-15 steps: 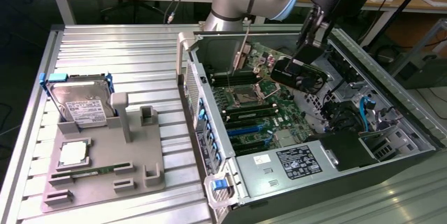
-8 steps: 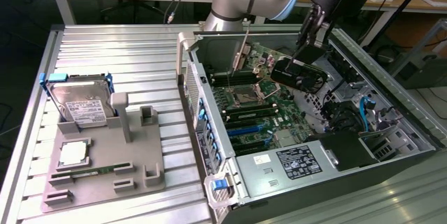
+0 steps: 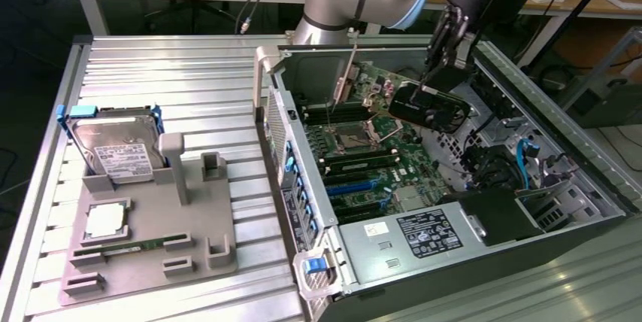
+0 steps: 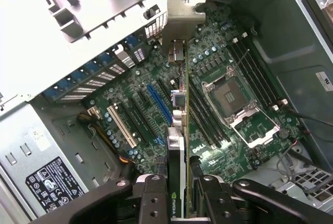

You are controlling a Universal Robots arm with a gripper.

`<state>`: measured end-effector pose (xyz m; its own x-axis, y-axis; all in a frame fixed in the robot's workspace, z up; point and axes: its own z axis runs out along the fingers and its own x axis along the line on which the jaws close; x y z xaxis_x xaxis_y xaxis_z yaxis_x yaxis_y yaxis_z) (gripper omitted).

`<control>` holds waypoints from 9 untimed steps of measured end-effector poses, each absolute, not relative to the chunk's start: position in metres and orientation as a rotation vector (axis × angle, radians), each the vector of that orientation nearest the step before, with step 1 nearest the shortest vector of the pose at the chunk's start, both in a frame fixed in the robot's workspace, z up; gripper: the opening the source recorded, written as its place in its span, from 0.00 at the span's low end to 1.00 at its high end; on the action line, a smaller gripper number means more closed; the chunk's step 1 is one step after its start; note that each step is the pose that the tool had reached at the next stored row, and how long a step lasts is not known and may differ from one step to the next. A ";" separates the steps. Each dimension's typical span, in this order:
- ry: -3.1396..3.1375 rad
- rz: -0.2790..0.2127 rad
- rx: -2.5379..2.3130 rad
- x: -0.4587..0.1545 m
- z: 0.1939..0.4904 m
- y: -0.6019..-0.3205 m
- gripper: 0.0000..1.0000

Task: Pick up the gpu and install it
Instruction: 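Insert the gpu into the slot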

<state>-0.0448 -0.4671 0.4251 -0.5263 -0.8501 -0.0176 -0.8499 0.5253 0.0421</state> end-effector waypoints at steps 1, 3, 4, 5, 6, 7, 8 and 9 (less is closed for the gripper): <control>-2.735 -0.071 1.533 -0.045 0.425 -0.467 0.27; -2.726 -0.071 1.549 -0.045 0.425 -0.467 0.27; -2.721 -0.071 1.557 -0.045 0.425 -0.467 0.27; -2.717 -0.071 1.564 -0.045 0.425 -0.467 0.27; -2.713 -0.071 1.571 -0.045 0.425 -0.467 0.27; -2.708 -0.071 1.579 -0.045 0.425 -0.467 0.27; -2.704 -0.071 1.586 -0.045 0.425 -0.467 0.27; -2.699 -0.071 1.594 -0.045 0.425 -0.467 0.27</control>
